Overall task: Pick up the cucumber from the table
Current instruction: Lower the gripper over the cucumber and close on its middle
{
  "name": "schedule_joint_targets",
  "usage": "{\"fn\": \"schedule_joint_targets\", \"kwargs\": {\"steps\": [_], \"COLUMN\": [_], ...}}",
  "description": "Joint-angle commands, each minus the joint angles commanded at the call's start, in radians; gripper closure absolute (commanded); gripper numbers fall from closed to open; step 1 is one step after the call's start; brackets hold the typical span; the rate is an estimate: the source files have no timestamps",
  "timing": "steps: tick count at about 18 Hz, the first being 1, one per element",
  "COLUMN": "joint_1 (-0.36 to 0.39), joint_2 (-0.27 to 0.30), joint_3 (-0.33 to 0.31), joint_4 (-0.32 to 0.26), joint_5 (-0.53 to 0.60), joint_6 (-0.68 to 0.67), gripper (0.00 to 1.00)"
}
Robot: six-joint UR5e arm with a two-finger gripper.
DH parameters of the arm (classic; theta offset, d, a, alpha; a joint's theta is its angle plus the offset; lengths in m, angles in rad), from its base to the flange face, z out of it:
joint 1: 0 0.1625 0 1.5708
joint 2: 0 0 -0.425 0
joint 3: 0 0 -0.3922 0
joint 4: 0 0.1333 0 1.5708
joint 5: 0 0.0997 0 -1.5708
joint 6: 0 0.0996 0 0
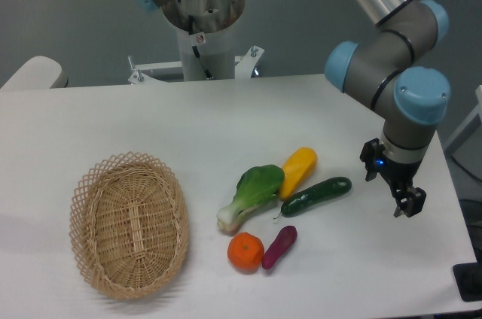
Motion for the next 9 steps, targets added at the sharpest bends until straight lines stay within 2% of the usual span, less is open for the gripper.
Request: {"fn": "schedule_joint_targets", "kwargs": {"steps": [6,9], "joint_1": [-0.003,-0.008], "joint_2": [0.014,0.032], "joint_3": [-0.133,-0.172], "joint_4": [0.121,0.124], "joint_5": [0.032,0.032], "joint_6": [-0.014,-0.015], "gripper": [0.01,0.01]}}
